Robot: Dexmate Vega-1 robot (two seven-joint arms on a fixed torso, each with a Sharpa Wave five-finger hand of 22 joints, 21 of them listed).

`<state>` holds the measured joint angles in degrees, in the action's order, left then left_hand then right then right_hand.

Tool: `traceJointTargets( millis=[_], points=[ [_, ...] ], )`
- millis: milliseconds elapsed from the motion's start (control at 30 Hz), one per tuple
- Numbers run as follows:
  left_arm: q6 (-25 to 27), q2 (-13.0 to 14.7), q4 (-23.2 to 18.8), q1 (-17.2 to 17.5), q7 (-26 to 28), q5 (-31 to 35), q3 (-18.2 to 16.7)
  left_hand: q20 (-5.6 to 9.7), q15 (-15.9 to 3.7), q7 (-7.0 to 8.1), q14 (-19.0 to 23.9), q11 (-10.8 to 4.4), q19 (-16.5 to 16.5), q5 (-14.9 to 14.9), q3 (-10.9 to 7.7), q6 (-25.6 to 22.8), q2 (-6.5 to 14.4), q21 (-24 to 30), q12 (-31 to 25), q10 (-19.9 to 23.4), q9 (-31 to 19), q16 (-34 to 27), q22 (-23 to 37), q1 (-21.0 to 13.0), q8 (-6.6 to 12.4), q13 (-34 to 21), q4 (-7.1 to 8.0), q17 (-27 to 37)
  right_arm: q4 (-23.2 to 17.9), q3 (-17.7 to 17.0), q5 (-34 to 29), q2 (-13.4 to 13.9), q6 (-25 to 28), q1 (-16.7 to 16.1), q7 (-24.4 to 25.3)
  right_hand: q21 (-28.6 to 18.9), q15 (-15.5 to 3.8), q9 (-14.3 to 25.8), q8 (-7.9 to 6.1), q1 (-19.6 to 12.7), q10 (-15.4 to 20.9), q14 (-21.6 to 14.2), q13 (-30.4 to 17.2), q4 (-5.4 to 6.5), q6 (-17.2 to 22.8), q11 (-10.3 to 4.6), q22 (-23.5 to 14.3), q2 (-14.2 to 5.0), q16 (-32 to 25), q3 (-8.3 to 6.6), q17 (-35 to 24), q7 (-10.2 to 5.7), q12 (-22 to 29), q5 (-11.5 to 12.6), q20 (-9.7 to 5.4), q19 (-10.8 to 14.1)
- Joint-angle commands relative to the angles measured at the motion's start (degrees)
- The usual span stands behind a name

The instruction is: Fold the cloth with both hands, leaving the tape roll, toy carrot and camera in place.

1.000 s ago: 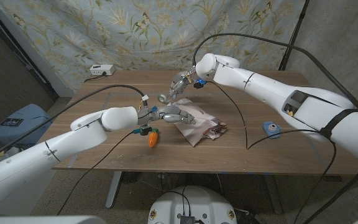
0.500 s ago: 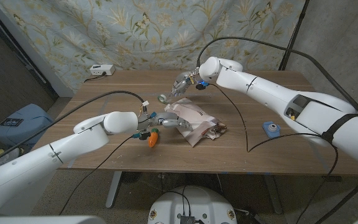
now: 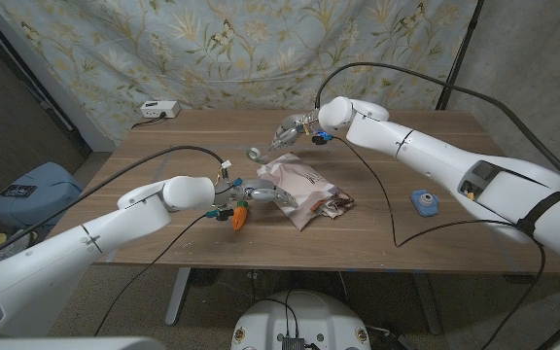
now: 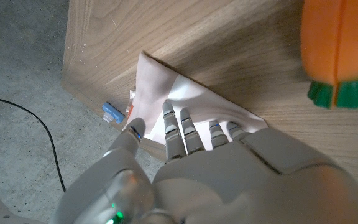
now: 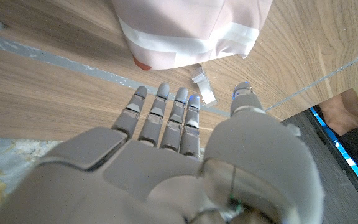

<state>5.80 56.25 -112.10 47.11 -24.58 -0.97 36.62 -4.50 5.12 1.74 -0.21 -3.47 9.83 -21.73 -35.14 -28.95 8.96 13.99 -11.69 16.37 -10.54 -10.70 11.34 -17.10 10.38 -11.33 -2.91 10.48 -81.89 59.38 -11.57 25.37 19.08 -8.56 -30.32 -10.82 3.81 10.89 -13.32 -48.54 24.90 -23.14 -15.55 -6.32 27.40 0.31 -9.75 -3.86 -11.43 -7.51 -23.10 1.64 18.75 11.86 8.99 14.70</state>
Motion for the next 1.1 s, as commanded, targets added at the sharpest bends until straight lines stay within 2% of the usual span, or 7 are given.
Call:
traceJointTargets(
  millis=[33,333,733,833,900,967,1100],
  points=[
    [-1.04,0.08,1.72,-0.59,-0.68,-0.59,0.18,-0.31,0.49,0.00,0.14,0.27,1.88,0.23,-0.21,-0.13,0.24,0.19,-0.22,0.04,-0.27,-0.30,0.13,0.53,0.11,-0.14,0.26,0.07,-9.62,0.45,-4.67,4.48,4.46,-2.54,0.94,-0.16,0.14,-0.05,0.34,1.06,-0.84,0.55,0.41,0.15,-0.65,-0.12,-0.10,-0.10,0.07,0.29,0.24,-0.22,-0.75,-0.09,-0.30,-0.34],
    [-1.63,0.38,2.16,-0.61,-0.75,-0.70,-0.02,-0.37,0.49,0.05,0.13,0.22,1.90,0.25,-0.35,-0.10,0.26,0.19,-0.26,0.10,-0.24,-0.23,0.12,0.64,0.15,-0.13,0.34,-0.05,-14.78,0.13,-9.14,7.20,5.06,-5.44,3.34,-0.12,-0.08,-0.07,0.53,3.54,-0.64,0.94,1.38,1.55,-0.38,-0.35,-0.11,-0.91,-0.07,0.81,0.68,-0.57,-1.73,-0.32,-0.73,-0.52],
    [-1.61,0.66,1.81,-0.38,-0.17,-0.44,-0.43,-0.33,0.57,0.11,0.13,0.22,1.90,0.27,-0.51,-0.10,0.24,0.18,-0.23,-0.03,-0.22,-0.15,0.12,0.72,0.20,-0.12,0.37,-0.18,-17.63,0.75,-15.25,8.40,5.18,-7.56,2.70,0.16,0.21,0.00,1.10,11.88,-0.44,2.81,3.36,6.33,-0.04,-0.28,-0.15,-3.48,0.00,2.53,1.82,-0.65,-4.15,-0.90,-1.61,-1.93],
    [-1.60,0.66,1.71,-0.32,-0.10,-0.40,-0.45,-0.32,0.55,0.19,0.13,0.23,1.90,0.27,-0.55,-0.12,0.24,0.18,-0.23,-0.03,-0.22,-0.14,0.12,0.73,0.21,-0.12,0.36,-0.21,-17.50,0.70,-16.04,8.30,5.03,-8.11,2.34,0.18,0.26,0.00,1.29,14.61,-0.60,3.51,3.75,7.95,-0.06,-0.11,-0.16,-4.20,0.01,3.10,2.11,-0.66,-4.87,-0.91,-1.75,-2.44],
    [-1.53,0.62,1.64,-0.29,-0.02,-0.35,-0.45,-0.36,0.53,0.11,0.12,0.20,1.89,0.28,-0.58,-0.07,0.24,0.19,-0.24,-0.03,-0.21,-0.12,0.11,0.73,0.20,-0.11,0.36,-0.23,-17.02,0.49,-15.94,8.19,4.47,-8.42,1.99,0.18,0.45,-0.02,1.69,17.25,-0.93,4.19,4.03,9.38,-0.71,-0.02,-0.18,-4.24,0.03,3.92,2.41,-1.15,-5.57,-0.79,-1.86,-2.98],
    [-1.80,0.51,1.70,-0.05,0.43,-0.52,-0.63,-0.38,0.68,0.00,0.11,0.18,1.90,0.30,-0.63,0.39,0.21,0.18,-0.15,-0.27,-0.20,-0.10,0.11,0.78,0.04,-0.11,0.37,-0.26,-16.47,0.36,-16.00,7.98,4.10,-8.74,1.86,0.16,0.87,-0.05,1.81,18.96,-1.21,5.08,4.18,10.20,-0.83,0.14,-0.17,-3.85,0.22,4.64,2.66,-1.09,-6.03,-0.65,-1.70,-3.21],
    [-1.95,0.33,1.70,-0.44,0.34,0.08,-0.44,-0.38,0.72,0.05,0.05,0.25,1.96,0.33,-0.66,0.44,0.18,0.16,-0.14,-0.34,-0.20,-0.06,0.11,0.84,0.06,-0.11,0.40,-0.28,-15.42,0.17,-16.17,7.70,3.05,-9.22,1.75,0.24,1.22,-0.07,1.89,20.81,-1.67,5.68,4.30,11.09,-0.90,0.19,-0.17,-3.42,0.25,5.46,2.90,-0.93,-6.52,-0.41,-1.52,-3.77]
  ],
)
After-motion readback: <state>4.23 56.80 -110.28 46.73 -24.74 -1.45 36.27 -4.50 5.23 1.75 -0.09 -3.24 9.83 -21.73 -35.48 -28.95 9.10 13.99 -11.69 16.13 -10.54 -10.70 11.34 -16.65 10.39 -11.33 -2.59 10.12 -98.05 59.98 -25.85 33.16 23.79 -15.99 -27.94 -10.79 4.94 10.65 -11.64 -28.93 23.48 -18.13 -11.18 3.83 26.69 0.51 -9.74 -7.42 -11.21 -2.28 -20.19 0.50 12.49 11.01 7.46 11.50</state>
